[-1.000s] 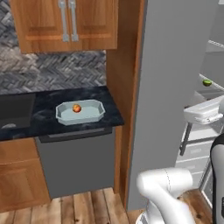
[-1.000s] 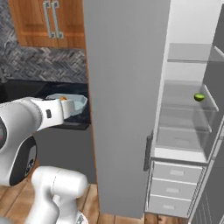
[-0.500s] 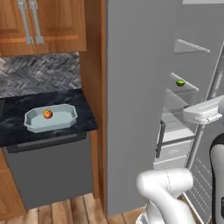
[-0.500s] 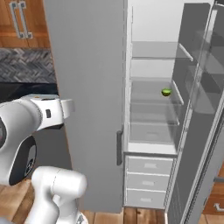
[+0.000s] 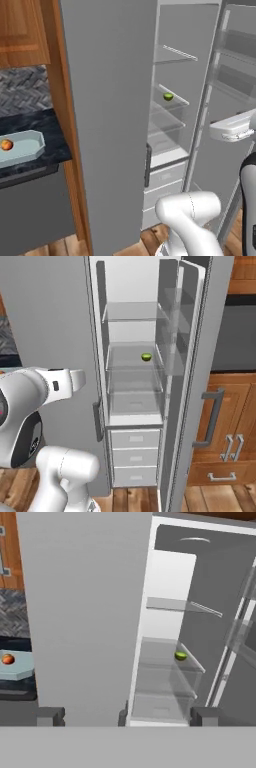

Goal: Pick the peach and kiwi from the fridge and place them inside the tupperware on the counter.

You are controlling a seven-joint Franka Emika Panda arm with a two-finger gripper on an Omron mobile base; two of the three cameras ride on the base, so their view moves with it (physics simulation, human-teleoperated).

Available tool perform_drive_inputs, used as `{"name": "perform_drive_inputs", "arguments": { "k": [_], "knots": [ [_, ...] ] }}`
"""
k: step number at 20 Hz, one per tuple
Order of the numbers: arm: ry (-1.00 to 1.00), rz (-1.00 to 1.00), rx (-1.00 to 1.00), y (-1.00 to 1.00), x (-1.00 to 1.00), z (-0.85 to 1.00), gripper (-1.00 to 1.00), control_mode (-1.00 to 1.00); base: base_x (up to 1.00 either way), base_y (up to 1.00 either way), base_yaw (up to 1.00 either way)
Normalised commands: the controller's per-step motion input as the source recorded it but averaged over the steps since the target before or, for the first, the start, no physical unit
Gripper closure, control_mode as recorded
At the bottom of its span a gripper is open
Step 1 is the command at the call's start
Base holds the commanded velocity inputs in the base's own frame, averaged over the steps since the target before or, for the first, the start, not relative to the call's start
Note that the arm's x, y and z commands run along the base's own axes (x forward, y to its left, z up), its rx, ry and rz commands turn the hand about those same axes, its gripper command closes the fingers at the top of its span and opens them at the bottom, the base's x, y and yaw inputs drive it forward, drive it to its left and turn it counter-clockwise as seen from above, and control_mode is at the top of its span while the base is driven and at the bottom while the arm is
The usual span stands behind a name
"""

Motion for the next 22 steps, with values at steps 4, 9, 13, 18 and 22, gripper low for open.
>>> {"name": "perform_drive_inputs", "arguments": {
  "k": [4,9,13,18,22],
  "knots": [
    [0.00,0.00,0.00,0.00,0.00,0.00,-1.00,1.00,0.00,-0.27,-0.16],
    [0.00,0.00,0.00,0.00,0.00,0.00,-1.00,1.00,0.00,-0.04,-0.15],
    [0.00,0.00,0.00,0.00,0.00,0.00,-1.00,1.00,0.08,0.00,-0.10],
    [0.00,0.00,0.00,0.00,0.00,0.00,-1.00,1.00,0.13,-0.13,-0.04],
    [0.00,0.00,0.00,0.00,0.00,0.00,-1.00,1.00,0.33,-0.17,0.00]
  ]
}}
